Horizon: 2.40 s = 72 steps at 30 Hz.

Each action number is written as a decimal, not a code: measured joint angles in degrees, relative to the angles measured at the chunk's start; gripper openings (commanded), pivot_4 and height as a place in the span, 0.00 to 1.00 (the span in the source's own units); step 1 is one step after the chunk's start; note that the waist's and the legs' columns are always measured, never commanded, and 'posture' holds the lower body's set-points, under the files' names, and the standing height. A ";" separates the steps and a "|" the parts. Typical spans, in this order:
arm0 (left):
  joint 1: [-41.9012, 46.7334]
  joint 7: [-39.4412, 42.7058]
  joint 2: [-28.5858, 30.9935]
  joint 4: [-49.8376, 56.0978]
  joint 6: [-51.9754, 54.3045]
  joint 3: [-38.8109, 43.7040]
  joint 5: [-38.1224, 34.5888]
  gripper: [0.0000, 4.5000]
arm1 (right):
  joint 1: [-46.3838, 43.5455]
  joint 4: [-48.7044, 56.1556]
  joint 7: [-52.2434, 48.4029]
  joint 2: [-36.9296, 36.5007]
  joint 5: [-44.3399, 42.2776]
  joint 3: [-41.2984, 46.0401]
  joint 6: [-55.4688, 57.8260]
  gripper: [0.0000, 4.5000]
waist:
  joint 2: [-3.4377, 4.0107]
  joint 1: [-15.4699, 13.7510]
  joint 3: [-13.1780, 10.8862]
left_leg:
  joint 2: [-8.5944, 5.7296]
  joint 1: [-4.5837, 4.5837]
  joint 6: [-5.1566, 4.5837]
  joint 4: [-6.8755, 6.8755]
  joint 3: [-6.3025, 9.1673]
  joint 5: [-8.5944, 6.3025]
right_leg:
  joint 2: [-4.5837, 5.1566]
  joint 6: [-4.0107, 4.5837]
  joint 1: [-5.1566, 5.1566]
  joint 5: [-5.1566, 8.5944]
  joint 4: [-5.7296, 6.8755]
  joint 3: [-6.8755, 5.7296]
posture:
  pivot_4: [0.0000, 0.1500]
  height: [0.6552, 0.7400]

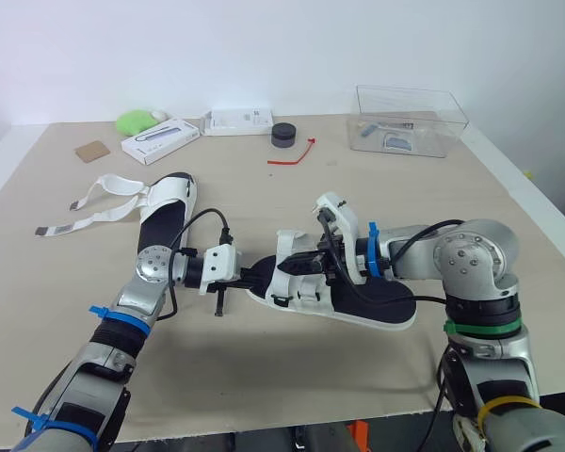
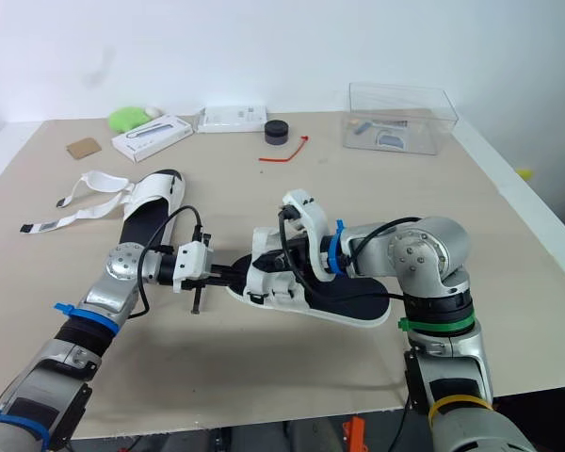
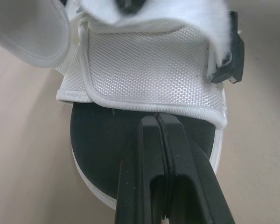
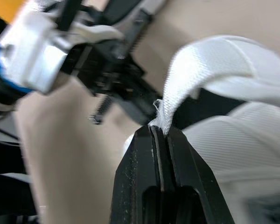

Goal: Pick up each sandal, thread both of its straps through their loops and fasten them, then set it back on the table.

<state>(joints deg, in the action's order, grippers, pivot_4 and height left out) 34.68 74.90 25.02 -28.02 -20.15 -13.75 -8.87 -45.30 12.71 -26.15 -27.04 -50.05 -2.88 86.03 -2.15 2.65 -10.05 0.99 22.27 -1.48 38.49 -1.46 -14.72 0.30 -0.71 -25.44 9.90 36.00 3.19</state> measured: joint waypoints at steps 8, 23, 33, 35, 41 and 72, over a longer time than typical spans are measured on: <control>0.00 0.01 0.07 0.00 0.21 0.01 0.00 0.00 | -0.09 -0.43 -4.02 -1.53 4.55 -5.12 -6.06 0.01 | 0.00 0.00 0.00 | 0.00 0.00 0.00 0.00 -0.01 0.00 | -0.01 0.00 0.00 0.00 0.00 -0.01 | 1.00 1.00; -0.12 -0.40 0.12 0.58 0.67 -0.03 0.03 0.00 | 2.11 2.04 -9.55 -5.07 9.89 -11.49 -12.53 0.01 | 0.00 0.01 0.00 | 0.02 0.00 0.00 0.00 -0.01 0.00 | -0.03 0.03 -0.01 0.01 0.00 -0.02 | 1.00 1.00; -0.12 -0.39 0.12 0.73 0.89 -0.06 0.04 0.00 | 2.87 5.53 -10.93 -4.96 9.65 -11.78 -10.77 0.01 | 0.00 -0.01 0.00 | 0.02 0.01 0.00 -0.01 0.01 0.00 | -0.02 0.03 -0.02 0.02 0.00 -0.03 | 1.00 1.00; -0.12 -0.41 0.12 0.79 1.15 -0.06 0.03 0.00 | 3.76 6.59 -10.53 -4.70 9.71 -11.47 -10.58 0.01 | 0.00 0.00 0.00 | 0.02 0.01 0.00 -0.01 0.02 0.00 | -0.03 0.03 -0.01 0.02 0.00 -0.04 | 1.00 1.00; -0.15 -0.63 0.13 1.19 1.43 -0.06 0.05 0.00 | 6.47 9.57 -8.88 -4.35 10.07 -10.37 -10.88 0.01 | 0.00 0.01 0.00 | 0.04 0.00 0.00 -0.01 0.01 0.00 | -0.04 0.05 -0.01 0.03 0.01 -0.05 | 1.00 1.00; -0.29 3.78 2.07 3.92 8.84 0.16 -1.88 0.00 | 19.63 13.65 -8.08 -9.12 -3.42 -1.13 -9.12 0.98 | 0.00 0.07 -0.01 | 0.09 -0.12 -0.11 0.01 -0.06 -0.07 | -0.15 0.10 0.03 0.08 0.08 -0.02 | 1.00 1.00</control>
<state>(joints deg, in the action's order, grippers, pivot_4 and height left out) 34.38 78.68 27.09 -24.11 -11.31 -13.59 -10.75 -25.67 26.36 -34.23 -36.16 -53.47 -4.01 76.91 -2.14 2.72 -10.06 1.08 22.14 -1.59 38.50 -1.52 -14.79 0.15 -0.62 -25.42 9.98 36.08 3.17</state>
